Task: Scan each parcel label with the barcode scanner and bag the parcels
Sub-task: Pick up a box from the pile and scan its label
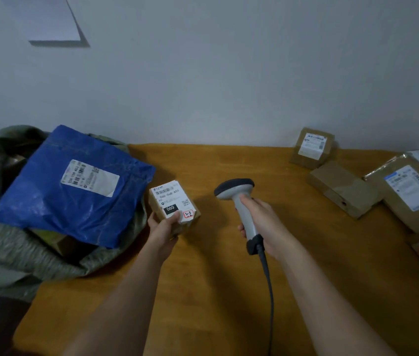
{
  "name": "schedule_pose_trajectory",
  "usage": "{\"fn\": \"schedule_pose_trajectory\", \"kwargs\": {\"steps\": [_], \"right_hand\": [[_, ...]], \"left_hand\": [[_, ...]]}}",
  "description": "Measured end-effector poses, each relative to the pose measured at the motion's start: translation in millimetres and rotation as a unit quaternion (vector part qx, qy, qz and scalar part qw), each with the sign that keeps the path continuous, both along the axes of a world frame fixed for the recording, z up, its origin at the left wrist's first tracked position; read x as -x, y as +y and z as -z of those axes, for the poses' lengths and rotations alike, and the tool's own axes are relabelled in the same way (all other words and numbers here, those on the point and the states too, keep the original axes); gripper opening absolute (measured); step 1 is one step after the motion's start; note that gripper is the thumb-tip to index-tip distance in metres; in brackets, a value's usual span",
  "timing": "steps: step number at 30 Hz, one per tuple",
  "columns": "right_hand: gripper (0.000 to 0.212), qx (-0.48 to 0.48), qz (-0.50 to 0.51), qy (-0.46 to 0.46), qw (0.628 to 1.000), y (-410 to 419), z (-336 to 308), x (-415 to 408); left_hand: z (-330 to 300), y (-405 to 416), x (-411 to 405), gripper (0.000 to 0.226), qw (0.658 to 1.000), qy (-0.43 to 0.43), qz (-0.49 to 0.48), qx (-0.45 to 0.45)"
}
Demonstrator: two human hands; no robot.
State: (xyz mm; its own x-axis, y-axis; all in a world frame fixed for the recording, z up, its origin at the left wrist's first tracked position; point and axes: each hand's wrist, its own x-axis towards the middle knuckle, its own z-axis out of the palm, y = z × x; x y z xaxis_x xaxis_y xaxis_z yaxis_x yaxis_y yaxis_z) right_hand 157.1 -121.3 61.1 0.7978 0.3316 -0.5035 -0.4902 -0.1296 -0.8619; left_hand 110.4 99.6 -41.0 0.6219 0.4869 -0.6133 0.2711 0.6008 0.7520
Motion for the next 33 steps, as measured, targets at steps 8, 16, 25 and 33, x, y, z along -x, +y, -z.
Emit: {"fn": "schedule_pose_trajectory", "kwargs": {"steps": [8, 16, 25, 33], "right_hand": [[0.042, 0.014, -0.055, -0.048, 0.997, 20, -26, -1], [0.043, 0.043, -0.142, -0.067, 0.987, 50, -44, 4], [0.040, 0.027, -0.198, -0.121, 0.972, 78, -77, 17], [0.033, 0.032, -0.197, -0.168, 0.965, 77, -92, 23]], "left_hand": [[3, 46, 16, 0.081, 0.990, 0.029, -0.140, 0.002], [4, 59, 32, 0.074, 0.988, 0.017, -0.148, 0.030], [9, 56, 41, 0.077, 0.988, -0.021, -0.141, 0.053], [8, 53, 42, 0.079, 0.990, -0.016, -0.133, 0.043]]}}
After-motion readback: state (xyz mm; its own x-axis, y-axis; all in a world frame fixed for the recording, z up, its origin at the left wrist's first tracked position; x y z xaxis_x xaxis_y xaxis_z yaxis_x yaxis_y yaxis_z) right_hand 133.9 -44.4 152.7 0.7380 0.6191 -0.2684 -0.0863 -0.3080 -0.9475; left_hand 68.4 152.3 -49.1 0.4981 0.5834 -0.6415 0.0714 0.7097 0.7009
